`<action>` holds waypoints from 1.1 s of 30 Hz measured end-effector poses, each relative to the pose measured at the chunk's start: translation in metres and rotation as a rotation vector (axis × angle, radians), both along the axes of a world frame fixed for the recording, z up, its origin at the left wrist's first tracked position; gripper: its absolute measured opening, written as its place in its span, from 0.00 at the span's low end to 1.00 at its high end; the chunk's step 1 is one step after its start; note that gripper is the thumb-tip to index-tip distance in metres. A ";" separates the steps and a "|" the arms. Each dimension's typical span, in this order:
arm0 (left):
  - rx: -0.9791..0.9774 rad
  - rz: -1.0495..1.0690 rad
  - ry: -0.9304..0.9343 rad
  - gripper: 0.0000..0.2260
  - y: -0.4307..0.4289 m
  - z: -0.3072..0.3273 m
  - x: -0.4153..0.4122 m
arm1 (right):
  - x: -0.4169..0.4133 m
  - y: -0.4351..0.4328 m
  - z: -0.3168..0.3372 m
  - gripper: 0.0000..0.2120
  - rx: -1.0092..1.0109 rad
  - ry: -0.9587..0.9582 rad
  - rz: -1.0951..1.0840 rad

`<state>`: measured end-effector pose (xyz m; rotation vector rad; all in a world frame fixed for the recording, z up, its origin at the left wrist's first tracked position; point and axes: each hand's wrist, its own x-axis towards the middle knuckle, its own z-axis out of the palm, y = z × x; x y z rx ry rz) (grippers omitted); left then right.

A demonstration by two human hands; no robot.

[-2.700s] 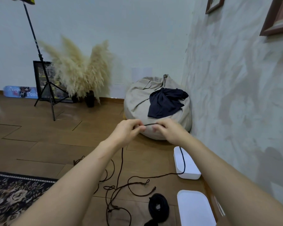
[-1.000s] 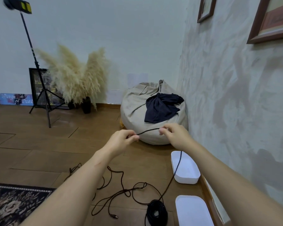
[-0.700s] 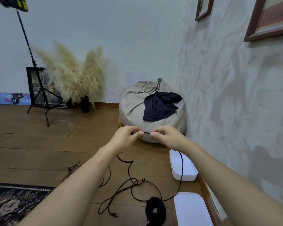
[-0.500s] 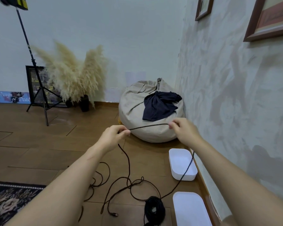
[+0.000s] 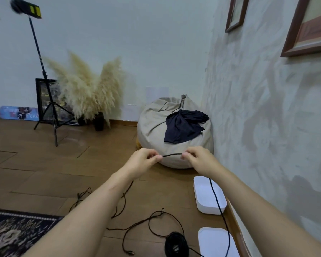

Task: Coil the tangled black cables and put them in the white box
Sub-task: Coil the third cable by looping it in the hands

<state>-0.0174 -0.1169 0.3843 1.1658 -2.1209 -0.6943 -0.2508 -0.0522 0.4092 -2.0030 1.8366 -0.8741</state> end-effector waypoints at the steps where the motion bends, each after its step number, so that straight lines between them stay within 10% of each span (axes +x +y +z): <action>1: -0.012 -0.011 0.006 0.10 0.001 0.000 -0.003 | 0.003 0.002 0.001 0.09 0.052 -0.038 0.059; 33: -0.144 0.049 -0.168 0.14 -0.008 -0.003 0.001 | -0.002 -0.015 0.000 0.12 -0.119 0.025 -0.091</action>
